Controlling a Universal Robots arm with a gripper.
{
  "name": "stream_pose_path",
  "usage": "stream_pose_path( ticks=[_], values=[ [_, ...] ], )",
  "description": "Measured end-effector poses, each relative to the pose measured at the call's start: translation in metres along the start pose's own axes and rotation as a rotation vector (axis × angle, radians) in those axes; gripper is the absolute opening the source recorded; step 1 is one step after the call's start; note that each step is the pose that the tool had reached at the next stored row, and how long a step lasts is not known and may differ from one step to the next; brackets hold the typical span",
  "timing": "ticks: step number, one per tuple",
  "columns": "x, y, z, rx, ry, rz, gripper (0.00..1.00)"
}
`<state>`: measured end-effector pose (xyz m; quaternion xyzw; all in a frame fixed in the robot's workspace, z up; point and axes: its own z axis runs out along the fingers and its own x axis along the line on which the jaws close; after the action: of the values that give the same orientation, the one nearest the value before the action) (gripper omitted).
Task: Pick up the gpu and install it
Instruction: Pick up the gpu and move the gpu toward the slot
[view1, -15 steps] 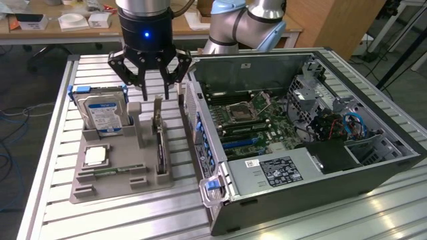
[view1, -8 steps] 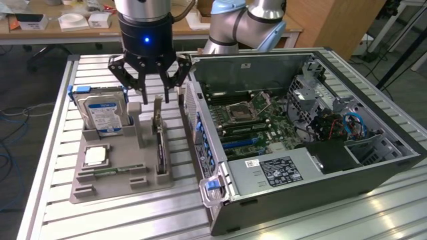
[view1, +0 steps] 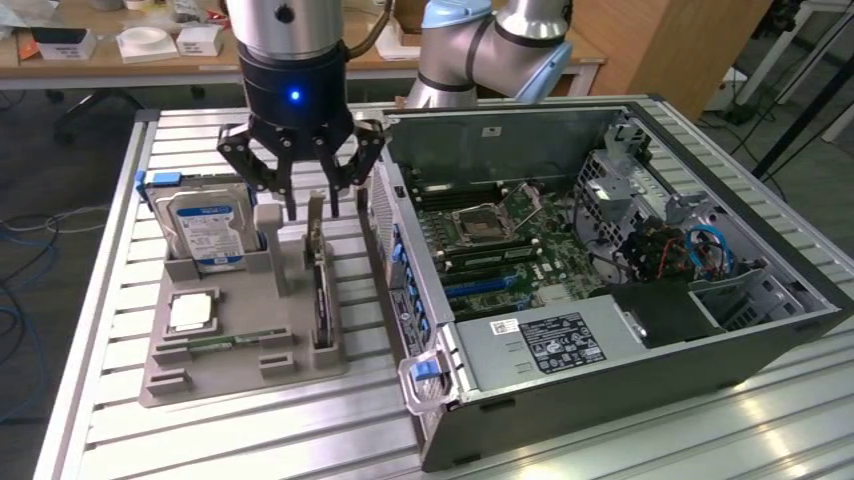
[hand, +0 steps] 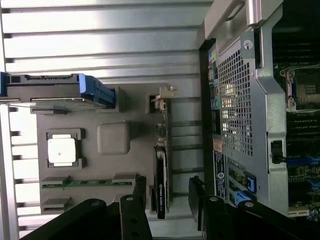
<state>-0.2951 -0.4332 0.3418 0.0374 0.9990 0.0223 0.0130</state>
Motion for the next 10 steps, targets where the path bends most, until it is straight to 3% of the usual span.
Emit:
stream_pose_path(
  ticks=[10],
  values=[
    [0.0006, -0.0069, 0.0103, 0.0002, -0.0001, 0.0, 0.47]
  ],
)
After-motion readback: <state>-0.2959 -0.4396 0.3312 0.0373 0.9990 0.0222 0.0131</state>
